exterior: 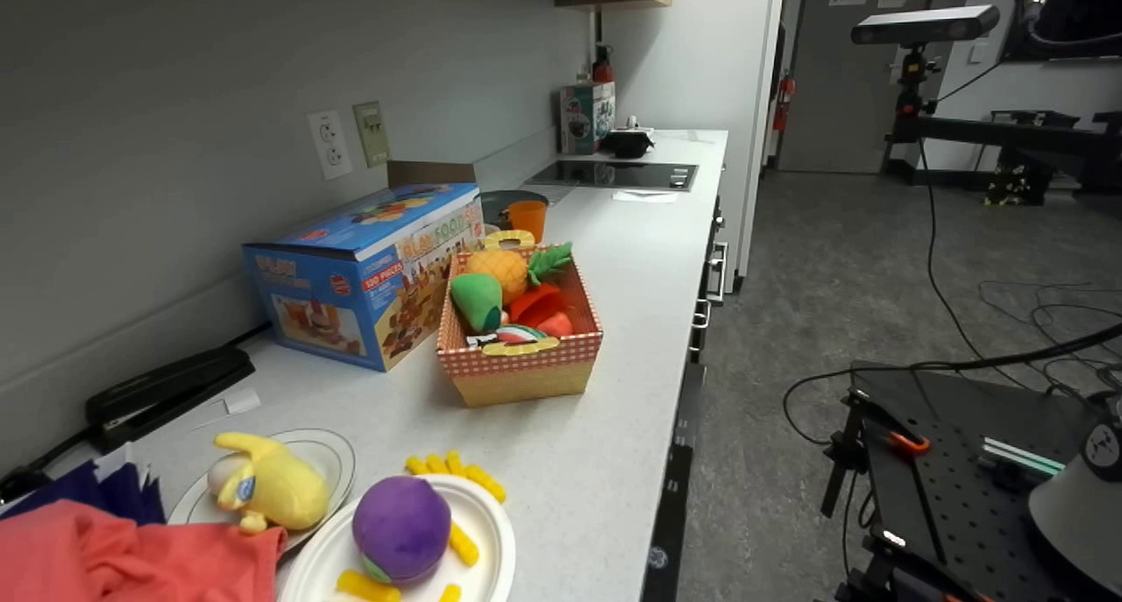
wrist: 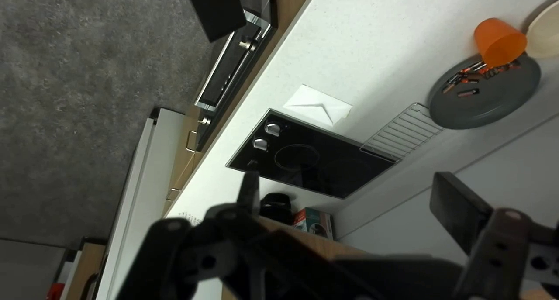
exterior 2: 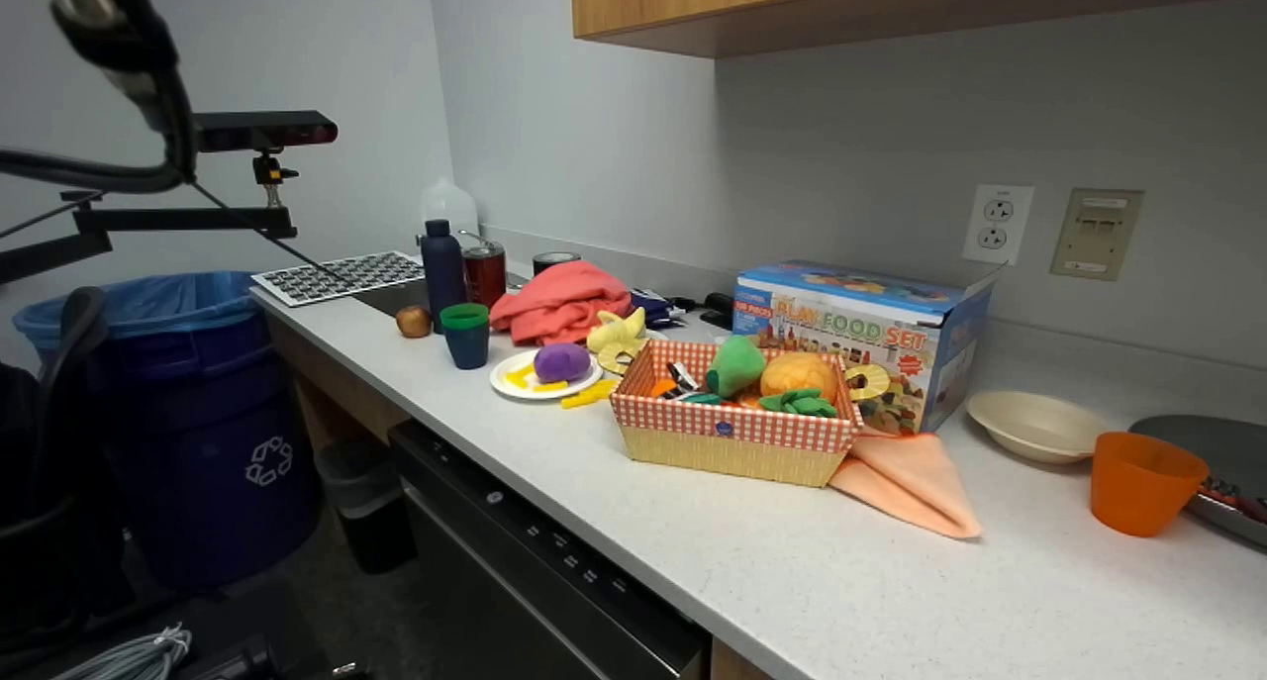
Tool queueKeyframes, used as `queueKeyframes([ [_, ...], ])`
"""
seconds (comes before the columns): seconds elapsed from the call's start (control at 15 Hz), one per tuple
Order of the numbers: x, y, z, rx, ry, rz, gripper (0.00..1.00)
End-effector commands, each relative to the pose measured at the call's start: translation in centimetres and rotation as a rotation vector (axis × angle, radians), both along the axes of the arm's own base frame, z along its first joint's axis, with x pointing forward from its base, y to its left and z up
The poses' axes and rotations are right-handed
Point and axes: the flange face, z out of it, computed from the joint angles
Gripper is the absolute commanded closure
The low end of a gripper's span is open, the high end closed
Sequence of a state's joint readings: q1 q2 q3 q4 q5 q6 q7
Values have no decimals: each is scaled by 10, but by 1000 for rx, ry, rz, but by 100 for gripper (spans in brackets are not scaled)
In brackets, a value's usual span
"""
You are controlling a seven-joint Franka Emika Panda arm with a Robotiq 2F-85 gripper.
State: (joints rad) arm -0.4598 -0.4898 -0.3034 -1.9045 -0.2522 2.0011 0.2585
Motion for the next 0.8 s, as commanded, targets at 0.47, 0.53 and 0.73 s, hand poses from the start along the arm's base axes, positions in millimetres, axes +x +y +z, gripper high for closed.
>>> queueKeyframes([
  [0.47,-11,-21,-1,-1,-3,-35,0],
  [0.53,-15,-25,0,-4,-3,-42,0],
  [0.73,-27,-35,8,-25,-16,-67,0],
])
